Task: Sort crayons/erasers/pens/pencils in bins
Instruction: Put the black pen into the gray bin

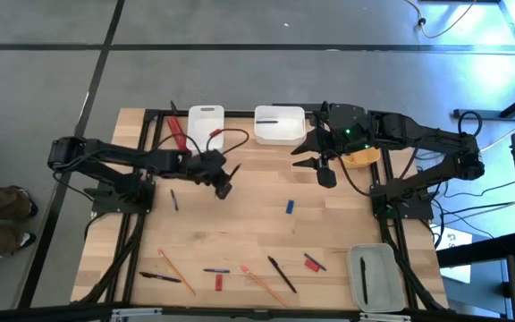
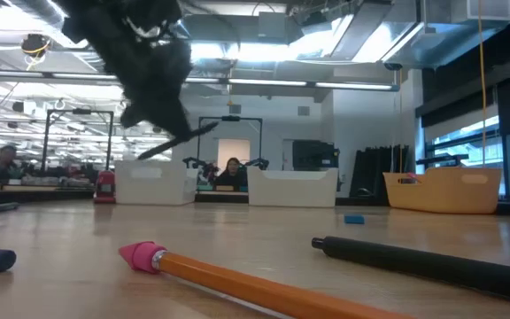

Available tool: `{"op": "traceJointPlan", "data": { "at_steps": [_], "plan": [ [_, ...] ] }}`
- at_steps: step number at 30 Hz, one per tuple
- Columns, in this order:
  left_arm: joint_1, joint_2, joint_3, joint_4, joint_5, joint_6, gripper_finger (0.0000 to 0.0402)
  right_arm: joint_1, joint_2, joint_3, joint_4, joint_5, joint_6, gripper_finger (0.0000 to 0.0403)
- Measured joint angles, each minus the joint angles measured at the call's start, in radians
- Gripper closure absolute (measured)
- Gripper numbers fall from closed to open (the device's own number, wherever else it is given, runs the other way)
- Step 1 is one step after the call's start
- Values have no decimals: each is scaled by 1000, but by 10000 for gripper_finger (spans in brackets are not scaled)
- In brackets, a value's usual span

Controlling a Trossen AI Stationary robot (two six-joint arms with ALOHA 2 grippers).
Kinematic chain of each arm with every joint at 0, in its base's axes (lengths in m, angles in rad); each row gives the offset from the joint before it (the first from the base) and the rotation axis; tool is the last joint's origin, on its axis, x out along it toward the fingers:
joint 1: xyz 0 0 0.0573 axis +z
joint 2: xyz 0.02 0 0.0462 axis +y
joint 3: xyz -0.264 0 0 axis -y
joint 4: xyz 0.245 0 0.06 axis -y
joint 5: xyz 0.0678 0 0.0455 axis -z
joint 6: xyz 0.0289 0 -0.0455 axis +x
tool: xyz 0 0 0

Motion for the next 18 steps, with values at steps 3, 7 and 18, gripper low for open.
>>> {"op": "traceJointPlan", "data": {
  "at_steps": [3, 7, 18],
  "plan": [
    [0, 0, 34, 17, 0, 115, 395, 0, 0, 0, 1, 0, 0, 256],
    [1, 0, 86, 42, 0, 242, 395, 0, 0, 0, 1, 0, 2, 255],
    [1, -1, 203, 48, 0, 415, 394, 0, 98, 0, 40, 22, 22, 255]
  ]
}}
